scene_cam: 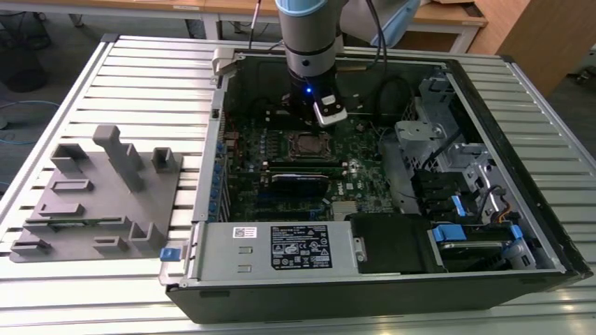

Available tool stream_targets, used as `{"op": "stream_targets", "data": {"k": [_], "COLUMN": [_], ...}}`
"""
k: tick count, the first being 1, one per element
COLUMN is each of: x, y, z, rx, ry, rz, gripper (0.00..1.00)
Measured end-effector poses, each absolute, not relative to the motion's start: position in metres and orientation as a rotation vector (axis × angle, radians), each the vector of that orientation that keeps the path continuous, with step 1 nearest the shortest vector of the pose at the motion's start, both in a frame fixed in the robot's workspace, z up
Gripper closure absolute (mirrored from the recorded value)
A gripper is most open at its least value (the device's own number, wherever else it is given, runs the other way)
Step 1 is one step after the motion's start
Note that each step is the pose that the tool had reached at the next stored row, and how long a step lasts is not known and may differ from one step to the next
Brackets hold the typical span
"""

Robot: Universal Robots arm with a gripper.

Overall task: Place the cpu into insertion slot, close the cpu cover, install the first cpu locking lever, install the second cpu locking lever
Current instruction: 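Install the first cpu locking lever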

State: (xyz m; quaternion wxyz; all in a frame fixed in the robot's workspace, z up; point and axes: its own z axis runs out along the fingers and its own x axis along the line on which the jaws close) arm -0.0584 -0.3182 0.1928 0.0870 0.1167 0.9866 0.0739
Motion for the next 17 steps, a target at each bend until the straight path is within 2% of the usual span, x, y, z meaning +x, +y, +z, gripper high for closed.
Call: {"op": "stream_targets", "data": {"k": [17], "x": [-0.0585], "y": [-0.3182], "z": [0.202], "rx": [0.348], "ry": [2.939], "rz": [0.22], "gripper": [0.89]}}
